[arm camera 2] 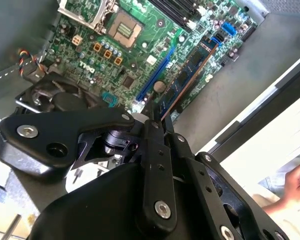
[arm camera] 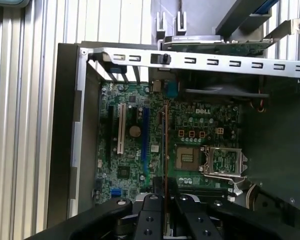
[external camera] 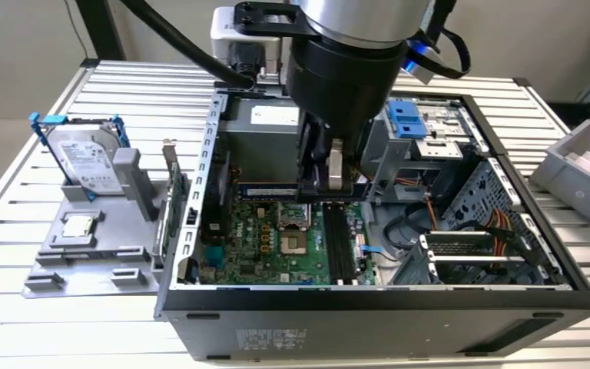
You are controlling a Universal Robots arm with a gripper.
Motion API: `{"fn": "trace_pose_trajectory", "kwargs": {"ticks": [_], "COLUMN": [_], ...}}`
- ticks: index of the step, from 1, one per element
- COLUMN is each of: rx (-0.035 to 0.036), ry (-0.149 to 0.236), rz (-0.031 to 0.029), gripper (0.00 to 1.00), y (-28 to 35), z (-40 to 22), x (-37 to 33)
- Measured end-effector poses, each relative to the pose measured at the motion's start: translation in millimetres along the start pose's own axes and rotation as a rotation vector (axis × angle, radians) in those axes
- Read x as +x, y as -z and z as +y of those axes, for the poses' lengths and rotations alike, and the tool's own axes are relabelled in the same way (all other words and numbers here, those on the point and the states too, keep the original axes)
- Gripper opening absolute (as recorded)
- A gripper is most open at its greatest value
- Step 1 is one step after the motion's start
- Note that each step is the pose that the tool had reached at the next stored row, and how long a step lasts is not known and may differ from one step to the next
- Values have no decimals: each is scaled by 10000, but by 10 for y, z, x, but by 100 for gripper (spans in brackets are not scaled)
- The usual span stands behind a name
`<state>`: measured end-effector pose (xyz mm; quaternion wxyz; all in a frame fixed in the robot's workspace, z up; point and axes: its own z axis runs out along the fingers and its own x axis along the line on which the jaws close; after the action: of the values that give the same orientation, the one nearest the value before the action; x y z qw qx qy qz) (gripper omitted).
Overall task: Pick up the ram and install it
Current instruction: 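Pick up the ram and move it above insertion slot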
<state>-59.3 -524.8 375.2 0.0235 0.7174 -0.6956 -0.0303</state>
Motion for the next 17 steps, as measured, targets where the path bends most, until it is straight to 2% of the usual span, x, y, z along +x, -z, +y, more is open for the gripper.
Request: {"fn": "trace_pose_trajectory", "kwargs": {"ticks": [17], "rx": [0], "ry": [30], "rz": [1], "gripper": [0], "y": [18], "z": [-249], "x": [8]}}
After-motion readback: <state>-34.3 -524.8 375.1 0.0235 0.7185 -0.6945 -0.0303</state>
